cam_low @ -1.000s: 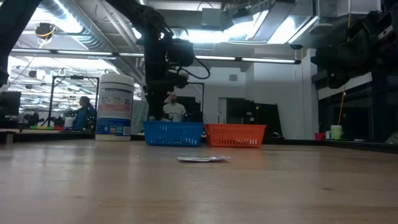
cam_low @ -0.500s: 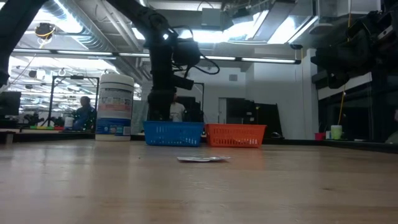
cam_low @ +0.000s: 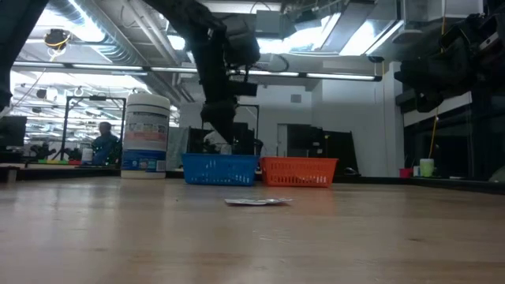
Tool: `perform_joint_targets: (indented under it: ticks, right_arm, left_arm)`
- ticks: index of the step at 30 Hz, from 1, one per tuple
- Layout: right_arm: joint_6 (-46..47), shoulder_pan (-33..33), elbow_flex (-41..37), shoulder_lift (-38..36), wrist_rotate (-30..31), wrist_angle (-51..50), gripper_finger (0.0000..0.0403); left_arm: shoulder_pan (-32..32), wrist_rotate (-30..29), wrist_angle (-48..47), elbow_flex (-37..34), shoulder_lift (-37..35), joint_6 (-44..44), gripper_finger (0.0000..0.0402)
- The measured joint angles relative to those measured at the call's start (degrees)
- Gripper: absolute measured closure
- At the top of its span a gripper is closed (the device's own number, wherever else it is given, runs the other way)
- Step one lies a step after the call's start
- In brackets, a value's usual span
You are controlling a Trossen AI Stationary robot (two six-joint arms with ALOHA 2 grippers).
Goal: Pick & Place First Aid Supplies
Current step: Put the ointment pack into the blue bin
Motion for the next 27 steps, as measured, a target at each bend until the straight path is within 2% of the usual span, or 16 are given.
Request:
perform_joint_targets:
  ticks: [7,17,22,27]
  right_arm:
    - [0.0,0.0,0.0,0.0,0.0,0.0,0.0303]
    - [0.0,0.0,0.0,0.0,0.0,0.0,0.0303]
    - [0.0,0.0,0.0,0.0,0.0,0.0,0.0303]
    - [0.0,0.0,0.0,0.0,0.0,0.0,0.0303]
  left_arm:
    - [-4.9,1.9,2.0,0.0,-3.1,-0.2,0.0233]
    - [-17.3,2.1,4.0,0.0,-4.3,-0.8,0.0233]
    - [-23.8,2.2,4.3,0.0,-4.3,-6.0,0.0233]
    - [-30.7,4.7,4.2,0.0,-4.3,-11.7,0.0233]
